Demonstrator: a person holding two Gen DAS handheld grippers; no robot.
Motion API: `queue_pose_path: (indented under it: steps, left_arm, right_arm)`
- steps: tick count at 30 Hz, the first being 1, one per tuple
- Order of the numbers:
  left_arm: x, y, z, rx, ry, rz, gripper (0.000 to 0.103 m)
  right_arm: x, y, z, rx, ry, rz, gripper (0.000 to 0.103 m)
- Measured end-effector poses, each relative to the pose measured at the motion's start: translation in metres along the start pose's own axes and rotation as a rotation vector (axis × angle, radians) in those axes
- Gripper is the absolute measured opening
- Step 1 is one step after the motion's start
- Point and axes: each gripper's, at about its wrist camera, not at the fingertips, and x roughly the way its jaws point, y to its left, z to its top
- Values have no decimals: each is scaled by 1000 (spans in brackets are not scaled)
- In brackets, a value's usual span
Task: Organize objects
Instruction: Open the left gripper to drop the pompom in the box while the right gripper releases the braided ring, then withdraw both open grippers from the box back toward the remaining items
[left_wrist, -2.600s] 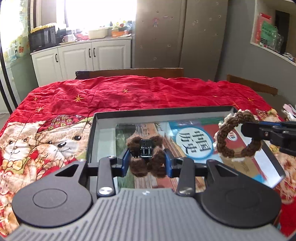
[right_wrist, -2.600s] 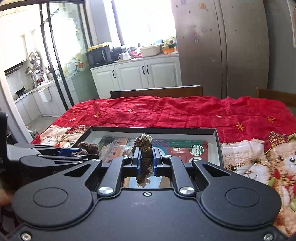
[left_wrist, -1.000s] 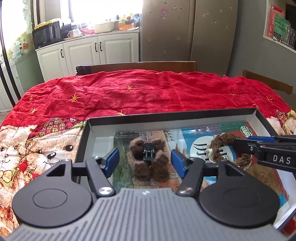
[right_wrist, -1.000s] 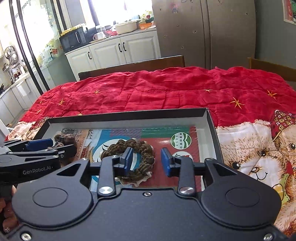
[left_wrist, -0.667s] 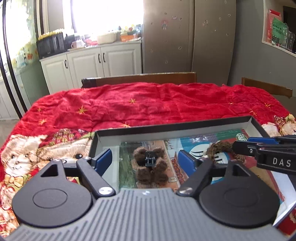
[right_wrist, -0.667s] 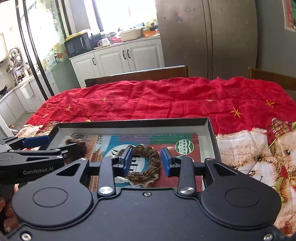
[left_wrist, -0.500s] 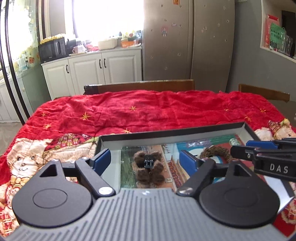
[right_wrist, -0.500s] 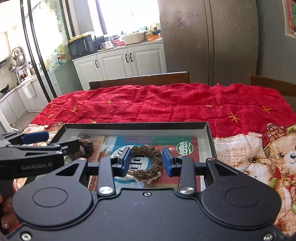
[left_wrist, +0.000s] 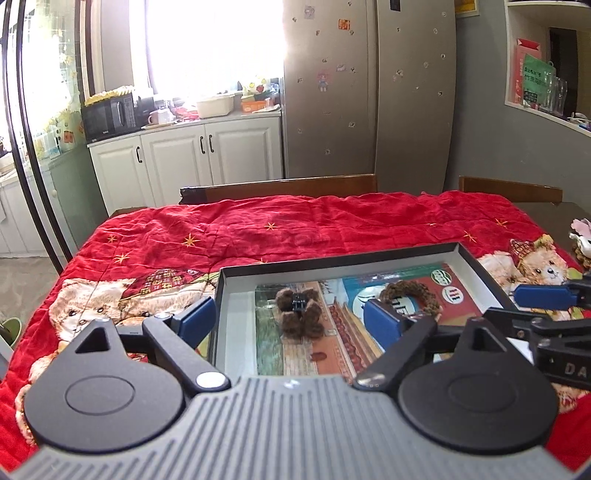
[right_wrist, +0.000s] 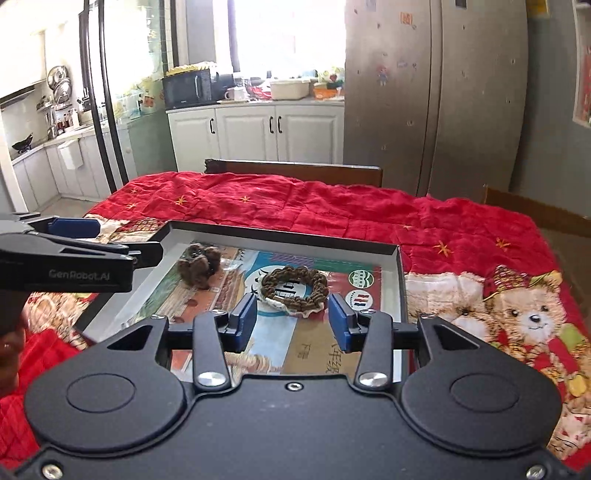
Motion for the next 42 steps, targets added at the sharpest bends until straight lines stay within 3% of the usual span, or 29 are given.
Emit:
queue_pose_path:
  steps: [26, 42]
  left_arm:
    - [-101, -12, -72, 72, 10, -77, 97]
    - [-119, -10, -113, -2, 43, -80, 99]
  right_arm:
    - [-118, 16, -85, -62, -3, -10, 48]
    - [-133, 18, -125, -28, 18, -20, 50]
